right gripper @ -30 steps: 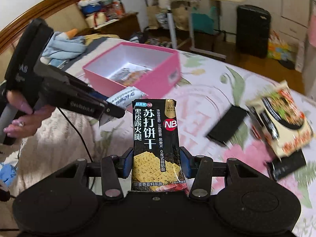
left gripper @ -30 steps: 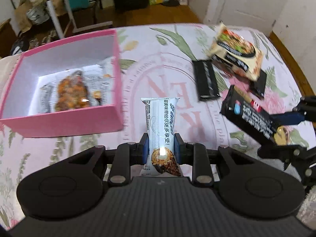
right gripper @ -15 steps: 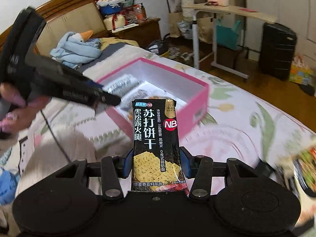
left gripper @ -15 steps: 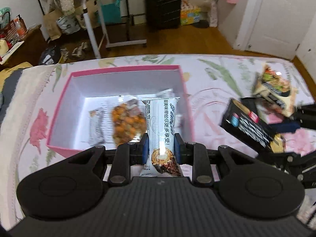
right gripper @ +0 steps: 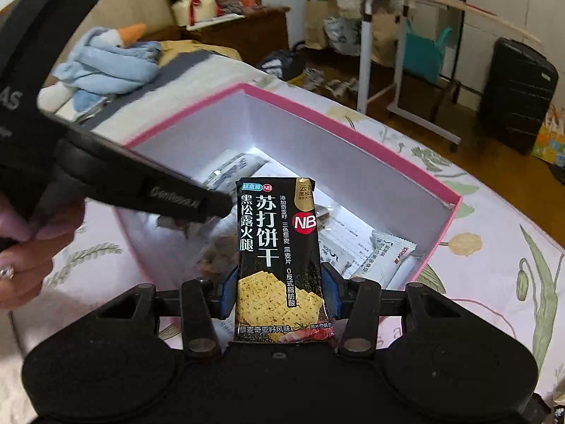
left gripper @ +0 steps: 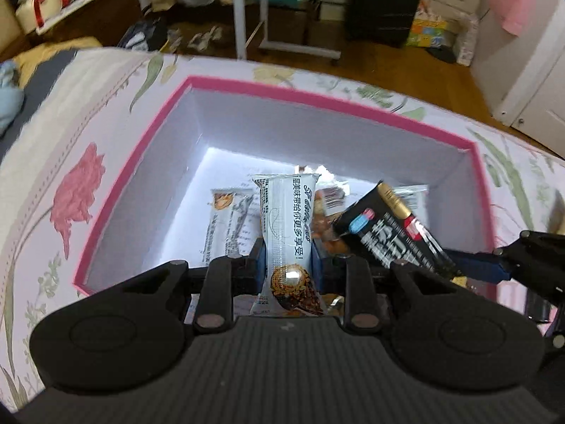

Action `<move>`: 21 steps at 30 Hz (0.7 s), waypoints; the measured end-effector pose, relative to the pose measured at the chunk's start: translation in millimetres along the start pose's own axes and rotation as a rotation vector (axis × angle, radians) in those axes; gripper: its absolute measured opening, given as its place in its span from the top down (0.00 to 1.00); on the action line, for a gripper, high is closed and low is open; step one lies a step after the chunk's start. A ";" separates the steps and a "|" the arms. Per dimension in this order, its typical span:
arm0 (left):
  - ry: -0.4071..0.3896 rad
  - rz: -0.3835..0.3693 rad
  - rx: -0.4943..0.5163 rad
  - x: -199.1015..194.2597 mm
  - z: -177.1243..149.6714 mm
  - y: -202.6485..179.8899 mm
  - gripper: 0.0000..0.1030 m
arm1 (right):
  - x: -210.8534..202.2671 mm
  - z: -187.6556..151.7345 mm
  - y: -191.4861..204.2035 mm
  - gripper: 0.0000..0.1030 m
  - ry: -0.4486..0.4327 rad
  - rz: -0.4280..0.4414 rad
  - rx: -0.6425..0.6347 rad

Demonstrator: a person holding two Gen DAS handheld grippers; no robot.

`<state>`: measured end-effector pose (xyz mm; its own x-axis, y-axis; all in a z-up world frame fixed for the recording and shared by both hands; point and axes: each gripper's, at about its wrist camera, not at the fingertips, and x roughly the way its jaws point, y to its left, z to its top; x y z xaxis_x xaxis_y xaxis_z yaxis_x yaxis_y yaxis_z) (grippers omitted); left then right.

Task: Organize snacks
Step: 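Carry the NB pack and white bar into the pink box while both grippers open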

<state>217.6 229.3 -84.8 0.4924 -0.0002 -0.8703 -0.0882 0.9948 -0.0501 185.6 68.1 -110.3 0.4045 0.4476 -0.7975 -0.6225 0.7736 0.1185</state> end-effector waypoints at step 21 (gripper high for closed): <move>-0.081 -0.153 0.173 -85.9 -16.5 -62.0 0.54 | -138.0 -71.9 -53.3 0.34 -0.192 0.132 0.241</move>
<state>166.5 166.0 -15.0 0.5570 -0.1513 -0.8166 0.1387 0.9864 -0.0881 114.7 -67.1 -49.1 0.4641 0.6095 -0.6428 -0.5108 0.7770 0.3680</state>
